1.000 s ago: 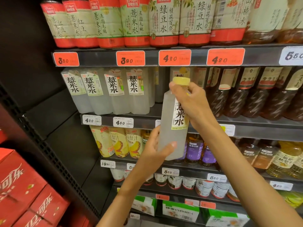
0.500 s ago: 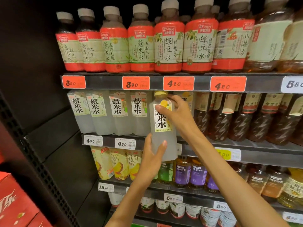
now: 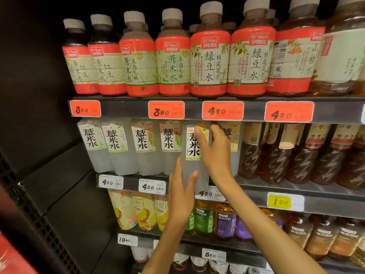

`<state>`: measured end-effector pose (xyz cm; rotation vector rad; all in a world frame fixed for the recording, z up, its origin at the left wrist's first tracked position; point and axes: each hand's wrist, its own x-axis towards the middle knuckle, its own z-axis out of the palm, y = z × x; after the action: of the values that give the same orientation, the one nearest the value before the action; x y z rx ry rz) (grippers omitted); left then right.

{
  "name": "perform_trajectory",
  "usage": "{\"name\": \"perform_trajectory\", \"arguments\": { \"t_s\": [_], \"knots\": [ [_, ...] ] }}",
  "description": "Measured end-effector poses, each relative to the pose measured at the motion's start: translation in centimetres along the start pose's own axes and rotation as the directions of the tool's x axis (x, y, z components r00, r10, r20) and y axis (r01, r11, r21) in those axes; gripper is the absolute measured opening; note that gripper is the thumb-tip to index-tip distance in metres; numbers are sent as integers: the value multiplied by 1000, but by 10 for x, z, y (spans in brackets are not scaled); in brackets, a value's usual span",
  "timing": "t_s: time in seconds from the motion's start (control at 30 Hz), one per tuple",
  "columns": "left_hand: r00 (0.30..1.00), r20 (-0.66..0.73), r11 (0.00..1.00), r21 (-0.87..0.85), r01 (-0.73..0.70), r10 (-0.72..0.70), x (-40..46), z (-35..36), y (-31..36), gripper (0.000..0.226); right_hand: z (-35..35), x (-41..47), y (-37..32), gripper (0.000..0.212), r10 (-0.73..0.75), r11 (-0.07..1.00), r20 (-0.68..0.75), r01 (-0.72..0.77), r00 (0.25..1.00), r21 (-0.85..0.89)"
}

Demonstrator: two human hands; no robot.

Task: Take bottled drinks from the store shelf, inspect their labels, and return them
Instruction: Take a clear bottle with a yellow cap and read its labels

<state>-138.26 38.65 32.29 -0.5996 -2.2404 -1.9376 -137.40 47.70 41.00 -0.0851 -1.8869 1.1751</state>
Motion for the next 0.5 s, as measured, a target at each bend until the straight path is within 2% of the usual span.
{"name": "perform_trajectory", "arguments": {
  "t_s": [0.1,0.23,0.37,0.5],
  "knots": [
    [994,-71,992,101,-70,78,-3,4,-3,57,-2,-5,0,22,-42,997,45,45,998,-70],
    [985,-114,985,130,-117,132,-2,10,-5,58,-5,-11,-1,47,-63,983,95,79,993,-167],
    [936,-190,944,206,-259,298,-2,17,-5,61,-11,-12,-1,58,-171,918,20,167,985,-361],
    [921,-248,944,215,-250,300,-2,21,-4,62,-14,-10,-1,55,-168,943,-18,156,986,-295]
  ]
}}
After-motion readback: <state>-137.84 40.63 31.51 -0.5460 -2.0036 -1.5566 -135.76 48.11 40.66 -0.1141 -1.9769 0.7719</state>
